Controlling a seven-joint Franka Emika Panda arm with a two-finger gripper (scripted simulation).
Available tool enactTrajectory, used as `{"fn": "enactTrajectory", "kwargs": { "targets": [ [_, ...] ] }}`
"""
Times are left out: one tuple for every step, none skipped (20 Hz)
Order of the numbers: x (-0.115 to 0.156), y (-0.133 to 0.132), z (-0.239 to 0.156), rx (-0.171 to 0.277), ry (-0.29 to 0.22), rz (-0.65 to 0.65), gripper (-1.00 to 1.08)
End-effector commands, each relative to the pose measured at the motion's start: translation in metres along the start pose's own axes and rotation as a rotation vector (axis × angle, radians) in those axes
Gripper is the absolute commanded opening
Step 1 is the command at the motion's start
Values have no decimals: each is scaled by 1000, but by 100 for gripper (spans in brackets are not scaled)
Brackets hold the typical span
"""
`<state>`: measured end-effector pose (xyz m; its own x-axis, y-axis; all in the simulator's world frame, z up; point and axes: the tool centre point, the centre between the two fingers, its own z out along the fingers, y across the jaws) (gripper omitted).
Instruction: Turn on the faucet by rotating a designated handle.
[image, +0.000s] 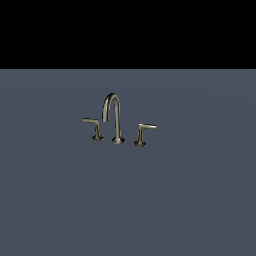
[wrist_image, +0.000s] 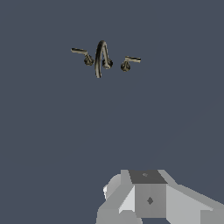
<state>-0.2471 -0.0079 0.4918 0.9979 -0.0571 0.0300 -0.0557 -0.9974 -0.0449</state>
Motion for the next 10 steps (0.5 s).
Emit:
{"fn": "enactTrajectory", "kwargs": {
  "targets": [
    [0,0,0,0,0,0,-100],
    [0,0,0,0,0,1,-100],
    [0,0,1,0,0,2,-100],
    [1,-1,1,0,0,5,-100],
    [2,-1,2,0,0,10,-100],
    [2,-2,4,0,0,15,-100],
    [3,-3,5,-1,0,22,-100],
    [5,-4,7,-1,0,30,-100],
    [6,-5,9,-1,0,39,-100],
    [8,-6,12,-1,0,49,-100]
  ]
}}
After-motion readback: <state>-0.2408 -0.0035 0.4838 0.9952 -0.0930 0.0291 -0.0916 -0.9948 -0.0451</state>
